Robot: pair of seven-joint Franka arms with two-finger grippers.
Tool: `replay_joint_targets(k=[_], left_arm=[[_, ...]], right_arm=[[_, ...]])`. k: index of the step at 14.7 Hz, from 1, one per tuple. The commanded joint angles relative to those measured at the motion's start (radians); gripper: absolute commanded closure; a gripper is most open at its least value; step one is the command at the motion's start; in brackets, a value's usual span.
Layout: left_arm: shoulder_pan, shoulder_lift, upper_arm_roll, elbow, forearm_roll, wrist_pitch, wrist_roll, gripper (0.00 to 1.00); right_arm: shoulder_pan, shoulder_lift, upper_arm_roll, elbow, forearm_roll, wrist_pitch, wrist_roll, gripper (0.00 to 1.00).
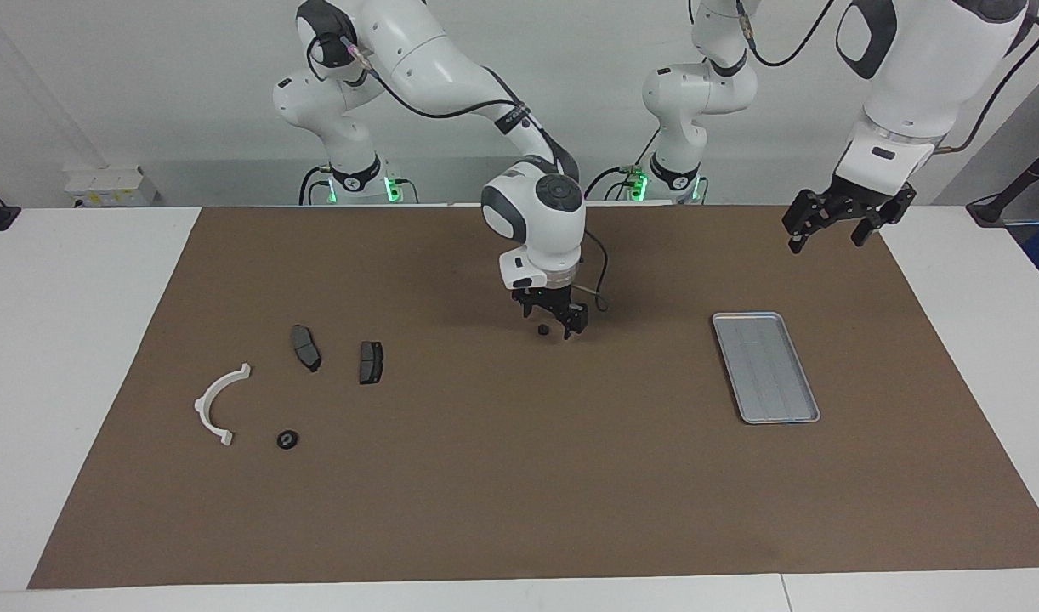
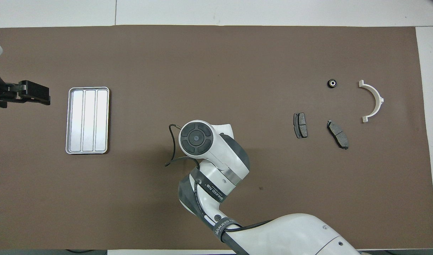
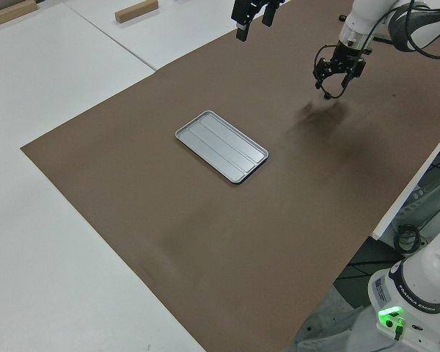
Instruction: Place bearing gear from tray to pile
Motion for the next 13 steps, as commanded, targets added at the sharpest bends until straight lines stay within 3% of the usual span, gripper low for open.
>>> replay_joint_targets(k=[1, 4, 6, 8, 11, 12, 13], left_arm=[[0.015, -0.082, -0.004, -0.116, -0.005, 0.012, 0.005, 0.00], [0.014, -0.077, -0.004, -0.107, -0.011, 0.031, -0.003, 0.00], [0.014, -0.079, -0.004, -0.106, -0.019, 0.032, 0.000, 0.00], [0.015, -0.077, -0.004, -0.100, -0.019, 0.032, 0.008, 0.00], [0.011, -0.074, -0.002, -0.077, -0.025, 0.014, 0.006, 0.00], [0.009, -0.069, -0.002, -0.065, -0.035, -0.002, 0.006, 0.00], [0.009, -0.068, -0.002, -0.057, -0.040, -0.017, 0.008, 0.00]], right_arm=[[0.005, 0.022, -0.005, 0.011, -0.012, 0.013, 0.016, 0.00], [0.003, 0.026, -0.003, 0.006, -0.012, 0.016, 0.016, 0.03], [0.002, 0.024, -0.003, 0.003, -0.012, 0.014, 0.013, 0.16], [0.000, 0.024, -0.003, 0.003, -0.012, 0.014, 0.010, 0.41], [-0.004, 0.026, -0.003, 0.005, -0.012, 0.014, 0.007, 0.93], [-0.006, 0.026, -0.003, 0.005, -0.012, 0.014, 0.005, 1.00], [-0.007, 0.026, -0.003, 0.005, -0.013, 0.014, 0.005, 1.00]])
